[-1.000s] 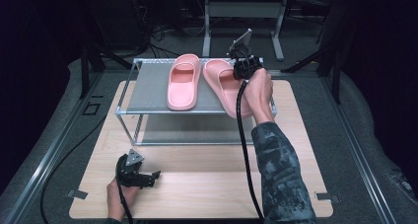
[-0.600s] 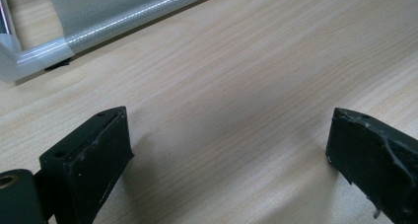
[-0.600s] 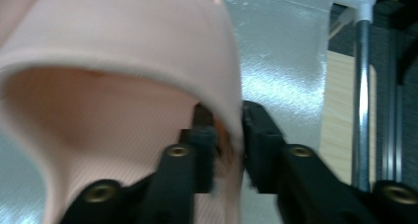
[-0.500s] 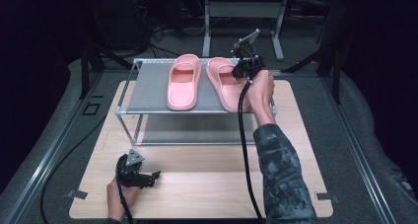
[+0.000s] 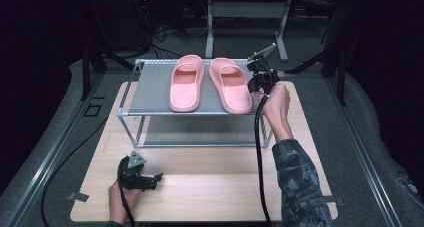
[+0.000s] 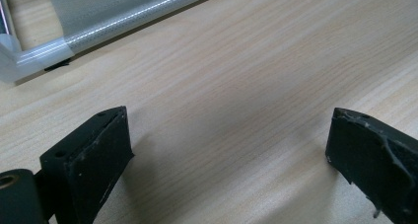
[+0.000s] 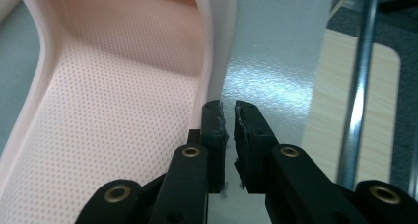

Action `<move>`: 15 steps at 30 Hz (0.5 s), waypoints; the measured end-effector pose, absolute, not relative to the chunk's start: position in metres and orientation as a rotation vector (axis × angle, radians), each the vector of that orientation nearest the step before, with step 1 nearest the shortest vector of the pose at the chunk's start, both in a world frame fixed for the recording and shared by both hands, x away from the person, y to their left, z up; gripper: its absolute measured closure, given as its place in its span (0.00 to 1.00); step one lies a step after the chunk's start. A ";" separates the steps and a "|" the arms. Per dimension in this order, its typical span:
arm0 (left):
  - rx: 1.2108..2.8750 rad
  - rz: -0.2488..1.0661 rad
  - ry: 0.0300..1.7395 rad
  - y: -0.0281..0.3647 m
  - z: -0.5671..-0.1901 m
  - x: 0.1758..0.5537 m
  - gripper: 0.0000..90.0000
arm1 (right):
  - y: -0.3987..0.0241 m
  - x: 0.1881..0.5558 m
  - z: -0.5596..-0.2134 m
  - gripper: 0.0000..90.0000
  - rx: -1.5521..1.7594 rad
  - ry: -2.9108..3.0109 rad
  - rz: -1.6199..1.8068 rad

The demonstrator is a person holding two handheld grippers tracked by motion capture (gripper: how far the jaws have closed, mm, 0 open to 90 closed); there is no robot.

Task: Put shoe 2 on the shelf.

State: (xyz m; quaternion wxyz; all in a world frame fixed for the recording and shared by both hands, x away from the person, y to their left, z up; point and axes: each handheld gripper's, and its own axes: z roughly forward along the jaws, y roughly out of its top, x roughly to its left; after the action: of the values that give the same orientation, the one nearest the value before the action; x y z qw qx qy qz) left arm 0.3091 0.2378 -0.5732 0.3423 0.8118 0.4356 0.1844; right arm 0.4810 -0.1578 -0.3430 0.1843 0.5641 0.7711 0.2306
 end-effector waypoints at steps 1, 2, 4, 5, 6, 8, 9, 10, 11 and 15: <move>2.115 0.479 1.130 0.238 -0.573 0.309 0.04 | -0.156 0.481 -0.343 0.92 1.598 2.185 0.657; 2.116 0.480 1.130 0.238 -0.573 0.309 0.04 | -0.153 0.482 -0.343 0.92 1.601 2.186 0.663; 2.112 0.480 1.132 0.238 -0.573 0.309 0.04 | -0.146 0.482 -0.344 0.91 1.591 2.176 0.675; 2.116 0.480 1.130 0.238 -0.573 0.309 0.04 | -0.142 0.483 -0.344 0.91 1.588 2.178 0.674; 2.116 0.480 1.130 0.238 -0.573 0.309 0.04 | -0.140 0.484 -0.344 0.90 1.576 2.191 0.684; 2.117 0.481 1.129 0.238 -0.573 0.309 0.04 | -0.134 0.486 -0.345 0.90 1.564 2.192 0.681; 2.118 0.483 1.128 0.238 -0.573 0.309 0.04 | -0.132 0.488 -0.346 0.90 1.563 2.177 0.673; 2.118 0.483 1.128 0.238 -0.573 0.309 0.04 | -0.131 0.489 -0.347 0.90 1.559 2.184 0.689; 2.118 0.483 1.128 0.238 -0.573 0.309 0.04 | -0.129 0.491 -0.348 0.89 1.554 2.171 0.688; 2.118 0.483 1.128 0.238 -0.573 0.309 0.04 | -0.125 0.497 -0.349 0.89 1.520 2.123 0.713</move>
State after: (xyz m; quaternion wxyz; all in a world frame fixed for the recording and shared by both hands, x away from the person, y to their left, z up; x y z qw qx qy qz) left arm 0.3091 0.2383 -0.5729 0.3399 0.8138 0.4334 0.1854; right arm 0.4972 -0.1245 -0.3494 0.2158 0.5484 0.7658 0.2574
